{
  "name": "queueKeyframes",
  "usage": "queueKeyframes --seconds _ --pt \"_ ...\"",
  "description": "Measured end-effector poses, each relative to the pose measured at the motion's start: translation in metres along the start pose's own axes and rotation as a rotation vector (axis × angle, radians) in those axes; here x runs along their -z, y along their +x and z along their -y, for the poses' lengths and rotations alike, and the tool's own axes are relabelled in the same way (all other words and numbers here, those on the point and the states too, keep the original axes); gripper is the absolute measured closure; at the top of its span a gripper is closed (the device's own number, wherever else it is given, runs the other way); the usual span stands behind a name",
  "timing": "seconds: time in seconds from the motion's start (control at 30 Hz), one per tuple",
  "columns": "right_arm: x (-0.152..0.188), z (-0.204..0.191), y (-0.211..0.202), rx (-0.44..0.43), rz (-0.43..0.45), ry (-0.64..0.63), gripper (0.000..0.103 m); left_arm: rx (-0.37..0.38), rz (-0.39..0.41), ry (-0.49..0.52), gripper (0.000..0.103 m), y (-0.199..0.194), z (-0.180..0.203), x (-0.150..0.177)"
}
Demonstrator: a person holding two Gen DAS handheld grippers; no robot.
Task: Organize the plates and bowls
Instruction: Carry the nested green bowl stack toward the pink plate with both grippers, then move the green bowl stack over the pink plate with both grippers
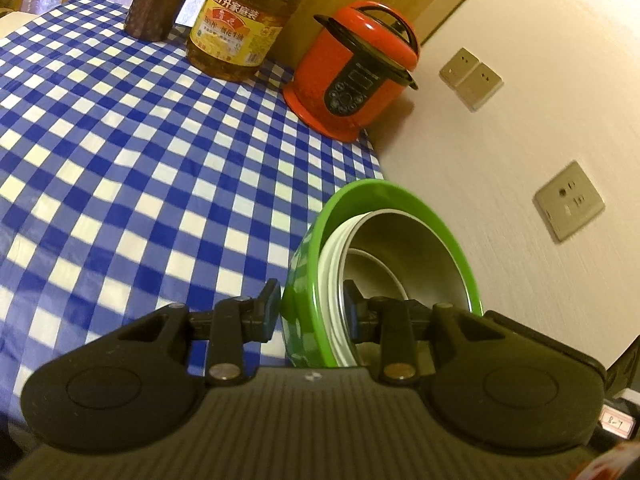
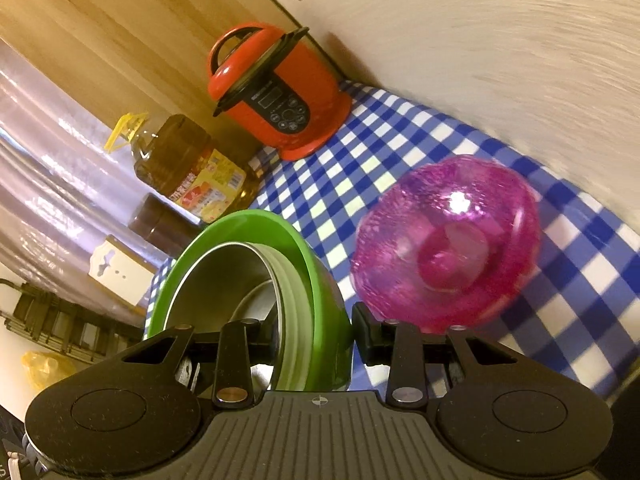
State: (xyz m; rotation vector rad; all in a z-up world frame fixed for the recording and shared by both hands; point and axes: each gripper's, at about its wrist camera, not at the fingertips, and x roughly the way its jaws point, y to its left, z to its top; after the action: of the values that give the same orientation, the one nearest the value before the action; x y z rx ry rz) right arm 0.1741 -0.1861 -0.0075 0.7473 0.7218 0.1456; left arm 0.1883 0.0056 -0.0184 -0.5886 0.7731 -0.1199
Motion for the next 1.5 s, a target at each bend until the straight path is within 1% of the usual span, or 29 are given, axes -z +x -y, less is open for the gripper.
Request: queueKeyframes --seconds 0.4,0.7,0.9,1.17,1.5 --pt "0.022 0.038 -0.036 0.024 -0.013 0.044 0.068 0.004 -0.047 0.042 0.074 -0.007 0.016 0.038" --pt "0.027 0.059 -0.061 0.062 0.003 0.063 0.068 0.021 -0.092 0.071 0.074 -0.003 0.033 0.062" --pt "0.028 0.070 -0.075 0.077 0.019 0.073 0.068 0.035 -0.116 0.086 0.074 -0.002 0.046 0.072" --pt "0.016 0.082 -0.083 0.087 0.041 0.082 0.068 0.054 -0.132 0.091 0.074 0.012 0.063 0.071" --pt "-0.015 0.079 -0.067 0.100 0.068 0.053 0.068 0.072 -0.137 0.082 0.074 0.039 0.075 0.047"
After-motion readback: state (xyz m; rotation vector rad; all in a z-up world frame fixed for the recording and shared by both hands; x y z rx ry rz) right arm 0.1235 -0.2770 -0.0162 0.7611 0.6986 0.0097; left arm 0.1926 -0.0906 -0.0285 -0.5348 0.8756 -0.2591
